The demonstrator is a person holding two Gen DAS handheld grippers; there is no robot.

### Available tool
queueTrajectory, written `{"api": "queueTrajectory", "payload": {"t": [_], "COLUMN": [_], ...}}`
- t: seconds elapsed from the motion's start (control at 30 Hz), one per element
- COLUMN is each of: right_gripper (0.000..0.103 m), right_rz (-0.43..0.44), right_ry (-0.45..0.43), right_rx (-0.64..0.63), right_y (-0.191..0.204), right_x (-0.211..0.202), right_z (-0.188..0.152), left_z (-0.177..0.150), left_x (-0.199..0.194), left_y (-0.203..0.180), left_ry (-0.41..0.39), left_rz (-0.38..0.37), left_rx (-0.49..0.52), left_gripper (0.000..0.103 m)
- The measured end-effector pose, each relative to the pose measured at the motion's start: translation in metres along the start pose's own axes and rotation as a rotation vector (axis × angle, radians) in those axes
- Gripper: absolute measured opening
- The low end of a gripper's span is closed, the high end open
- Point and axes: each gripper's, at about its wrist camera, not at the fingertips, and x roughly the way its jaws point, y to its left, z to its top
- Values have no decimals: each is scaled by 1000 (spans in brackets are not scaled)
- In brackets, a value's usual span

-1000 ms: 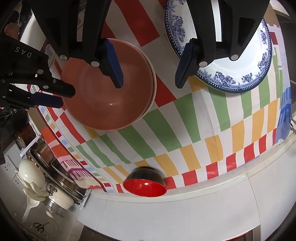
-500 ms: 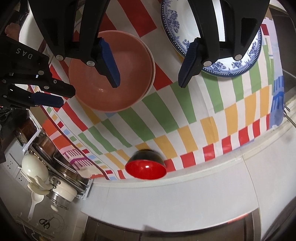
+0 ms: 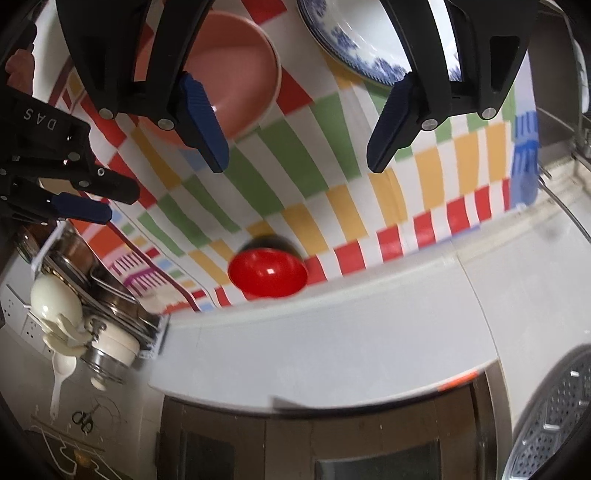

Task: Organize plates and bowls
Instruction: 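Move both grippers toward the red-and-black bowl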

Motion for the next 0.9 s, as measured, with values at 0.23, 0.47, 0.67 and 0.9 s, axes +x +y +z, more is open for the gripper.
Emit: {"api": "queueTrajectory", "payload": {"t": [0.23,0.47,0.67,0.9], "right_gripper": [45,45,45,45], "right_rz": [7,18,22,23], "right_ry": [-48,-50,-39,-39], "right_rx": [5,-5,-17,7], "right_y": [-9,-15,-19,-30], "right_x": [6,24,42,69], "right_z": [32,59,76,94], "left_z": [26,51,67,86], "left_x": [6,28,51,81], "left_y": [3,9,12,18], "left_ry": [-26,-23,-9,-7], "left_rz": [42,58,53,49], "left_rx": [4,-12,-12,-16], "left_gripper": [81,84,84,84]}}
